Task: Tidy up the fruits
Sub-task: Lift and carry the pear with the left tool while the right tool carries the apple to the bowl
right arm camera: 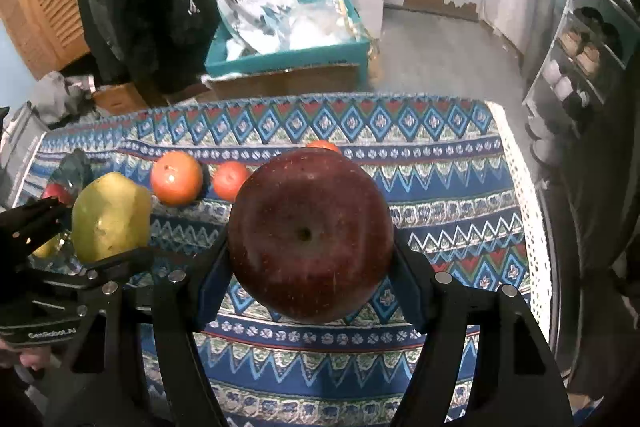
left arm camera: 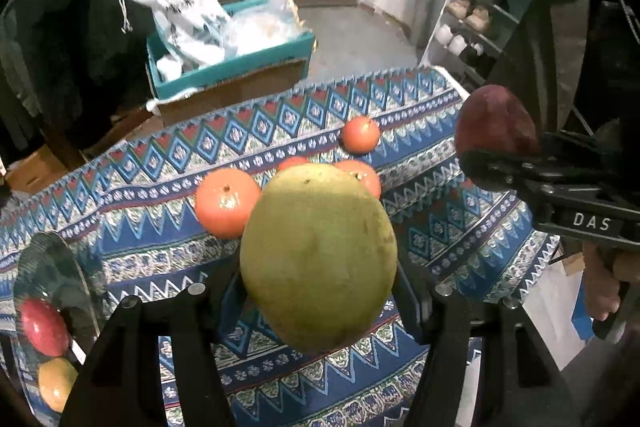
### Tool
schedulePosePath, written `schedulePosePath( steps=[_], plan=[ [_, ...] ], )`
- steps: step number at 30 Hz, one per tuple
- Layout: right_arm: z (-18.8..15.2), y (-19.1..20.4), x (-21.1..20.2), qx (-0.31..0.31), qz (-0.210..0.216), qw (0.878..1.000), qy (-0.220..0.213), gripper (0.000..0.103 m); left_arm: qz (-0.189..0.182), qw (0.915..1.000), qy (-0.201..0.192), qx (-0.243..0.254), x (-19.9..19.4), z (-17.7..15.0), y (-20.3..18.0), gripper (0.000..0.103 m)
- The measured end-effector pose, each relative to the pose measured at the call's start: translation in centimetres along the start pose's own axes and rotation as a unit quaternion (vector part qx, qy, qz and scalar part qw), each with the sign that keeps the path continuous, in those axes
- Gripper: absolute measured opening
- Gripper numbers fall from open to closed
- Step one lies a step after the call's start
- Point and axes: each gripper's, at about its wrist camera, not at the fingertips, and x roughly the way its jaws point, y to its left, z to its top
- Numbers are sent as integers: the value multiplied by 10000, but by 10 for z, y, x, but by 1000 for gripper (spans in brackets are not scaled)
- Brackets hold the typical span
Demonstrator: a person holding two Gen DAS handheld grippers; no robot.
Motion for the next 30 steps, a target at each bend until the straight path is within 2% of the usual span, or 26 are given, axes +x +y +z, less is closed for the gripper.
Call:
schedulePosePath(
  steps=[5,11,20,30],
  plan=[
    [7,12,-18,-69,73,9998,-179,71,-66,9999,-131,-70,-18,4,5,65],
    [15,30,-38,-166,249,9988,-399,71,69,9992,-398,29,-47,4,13,65],
    [26,53,-57,-256,562,9959,-655,71,77,9975,-670,-214,-84,1,36,65],
    [37,89,-58,-488,804,9931,-706,71,321,9949,-782,-547,-106,-16,74,65]
  ],
)
